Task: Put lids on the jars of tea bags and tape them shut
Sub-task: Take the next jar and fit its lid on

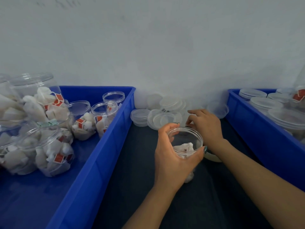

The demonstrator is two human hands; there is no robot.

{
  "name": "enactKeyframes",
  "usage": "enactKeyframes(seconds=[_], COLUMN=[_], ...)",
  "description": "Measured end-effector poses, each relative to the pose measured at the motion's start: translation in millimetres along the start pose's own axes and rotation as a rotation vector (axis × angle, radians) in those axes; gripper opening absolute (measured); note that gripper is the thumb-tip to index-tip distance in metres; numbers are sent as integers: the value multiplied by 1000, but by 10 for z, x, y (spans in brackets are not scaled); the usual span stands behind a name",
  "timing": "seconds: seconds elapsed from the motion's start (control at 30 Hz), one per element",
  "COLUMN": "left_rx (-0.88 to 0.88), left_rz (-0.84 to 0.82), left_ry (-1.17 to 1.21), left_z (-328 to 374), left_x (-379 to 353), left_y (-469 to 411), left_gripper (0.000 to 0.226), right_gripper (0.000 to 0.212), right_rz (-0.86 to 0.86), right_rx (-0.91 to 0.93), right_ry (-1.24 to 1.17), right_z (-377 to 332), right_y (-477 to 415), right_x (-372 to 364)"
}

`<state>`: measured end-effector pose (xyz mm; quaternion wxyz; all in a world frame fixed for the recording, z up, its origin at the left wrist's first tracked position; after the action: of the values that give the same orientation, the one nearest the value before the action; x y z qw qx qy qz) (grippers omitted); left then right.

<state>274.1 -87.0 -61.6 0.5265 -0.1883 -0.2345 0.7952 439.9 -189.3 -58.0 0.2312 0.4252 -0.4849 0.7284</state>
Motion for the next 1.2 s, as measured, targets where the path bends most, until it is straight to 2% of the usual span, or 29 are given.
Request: enactKeyframes(seconds=[0.17,0.33,0.4,0.53,0.57,0.63,0.7,0.77,0.83,0.93,1.07,1.2], left_rx=[-18,-26,-23,-19,-13,-7,-13,-4,5,-3,-12,4], left_rz=[-2,-5,-9,-14,-14,-7,-2,3,4,-2,-20,-24], left_ry=[-1,-17,-18,-28,-27,-24,-30,-21,-6,-2,-18,20], left_z=[9,-6,-17,-24,-25,-24,-19,-9,0,14,32,6], left_x=[1,2,5,10,9,11,13,22,35,43,28,53], left_y=[5,11,13,15,16,14,12,12,14,12,7,21], left_gripper=[75,73,74,83,87,94,101,109,113,109,98,82], right_gripper=[20,24,21,15,16,17,19,32,39,25,25,26], right_rz=[78,136,194,301,285,136,-97,-229,-233,-221,-255,-283], right_rx=[-158,-241,-347,-568,-643,-755,-714,-632,-591,-550,-414,-346], right_ry=[-167,-279,-483,-1061,-1183,-1380,-1418,-1365,-1356,-1327,-1173,-1295], right_z=[155,253,315,433,457,412,218,20,-109,-216,-342,-410], right_y=[2,32,92,263,301,377,453,531,566,559,585,723], right_x=[83,264,417,642,665,622,571,532,556,632,777,789])
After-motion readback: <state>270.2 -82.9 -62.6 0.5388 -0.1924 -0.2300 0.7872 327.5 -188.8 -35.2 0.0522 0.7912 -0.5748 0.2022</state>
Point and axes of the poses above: each hand's wrist, its own y-axis away from the middle knuckle, its own x-axis out of the back of the hand, z = x × y, the point moved 8 cm from there along -y, towards the middle knuckle, and after that the axes turned 11 degrees about y, right-handed, at the moved point
